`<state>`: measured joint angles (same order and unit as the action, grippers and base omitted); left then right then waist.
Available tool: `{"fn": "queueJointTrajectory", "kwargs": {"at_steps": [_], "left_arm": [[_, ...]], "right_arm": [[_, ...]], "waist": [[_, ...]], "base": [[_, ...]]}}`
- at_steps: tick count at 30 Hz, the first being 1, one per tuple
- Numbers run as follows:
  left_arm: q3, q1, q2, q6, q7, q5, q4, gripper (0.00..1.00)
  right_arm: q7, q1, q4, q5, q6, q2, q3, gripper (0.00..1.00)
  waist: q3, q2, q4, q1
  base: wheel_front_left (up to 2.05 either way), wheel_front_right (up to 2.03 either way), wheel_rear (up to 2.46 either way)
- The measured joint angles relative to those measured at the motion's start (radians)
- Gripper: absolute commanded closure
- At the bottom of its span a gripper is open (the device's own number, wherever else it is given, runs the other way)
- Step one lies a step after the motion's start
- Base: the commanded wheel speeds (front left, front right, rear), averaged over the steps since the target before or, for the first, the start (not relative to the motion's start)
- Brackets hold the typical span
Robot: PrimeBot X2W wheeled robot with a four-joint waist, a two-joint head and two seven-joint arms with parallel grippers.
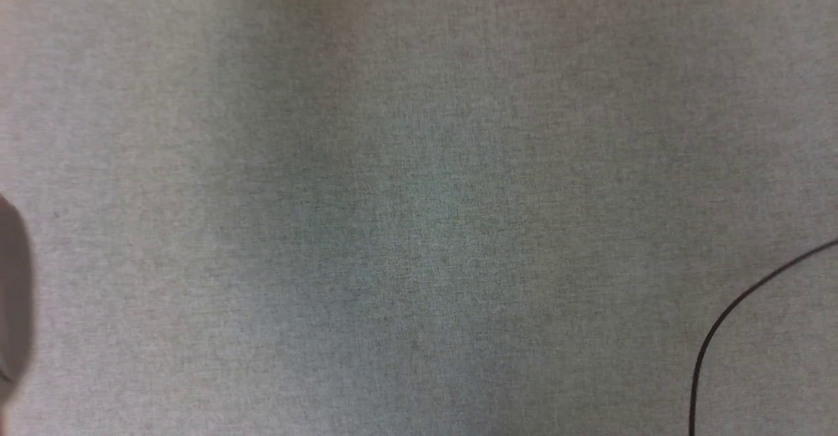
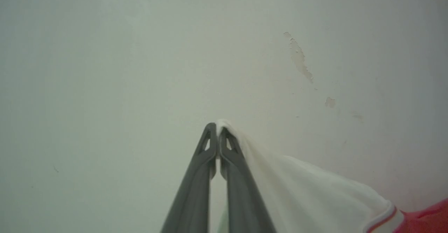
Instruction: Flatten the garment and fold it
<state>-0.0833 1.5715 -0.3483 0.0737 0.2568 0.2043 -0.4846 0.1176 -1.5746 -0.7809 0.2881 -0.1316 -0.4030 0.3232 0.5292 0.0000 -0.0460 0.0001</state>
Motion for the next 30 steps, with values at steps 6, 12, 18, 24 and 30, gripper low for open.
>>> {"fn": "queueJointTrajectory", "kwargs": {"at_steps": [6,12,18,24,30], "left_arm": [[0.056,-0.293,0.008,0.002,0.0,0.03,0.105,1.0],[0.123,-0.635,0.041,0.005,0.0,0.052,0.17,1.0],[0.164,-0.968,0.088,0.023,0.0,0.061,0.224,1.0],[0.173,-1.262,0.092,0.04,0.0,0.06,0.295,1.0],[0.168,-1.55,0.1,0.04,-0.018,0.06,0.363,1.0]], "right_arm": [[0.061,0.165,-0.057,0.065,0.0,0.012,0.093,1.0],[0.102,0.37,-0.035,0.149,0.0,0.001,0.21,1.0],[0.118,0.619,0.049,0.233,0.0,-0.043,0.324,1.0],[0.112,0.811,0.141,0.303,0.0,-0.117,0.407,1.0],[0.081,0.958,0.23,0.359,0.0,-0.202,0.456,1.0]], "waist": [[-0.064,0.0,0.003,-0.0002],[-0.137,0.0,0.009,-0.0003],[-0.218,0.0,0.017,-0.0004],[-0.302,0.0,0.022,-0.0004],[-0.384,0.0,0.02,-0.0004]], "base": [[0.0,0.0,0.0],[0.0,0.0,0.0],[0.0,0.0,0.0],[0.0,0.0,0.0],[0.0,0.0,0.0]]}}
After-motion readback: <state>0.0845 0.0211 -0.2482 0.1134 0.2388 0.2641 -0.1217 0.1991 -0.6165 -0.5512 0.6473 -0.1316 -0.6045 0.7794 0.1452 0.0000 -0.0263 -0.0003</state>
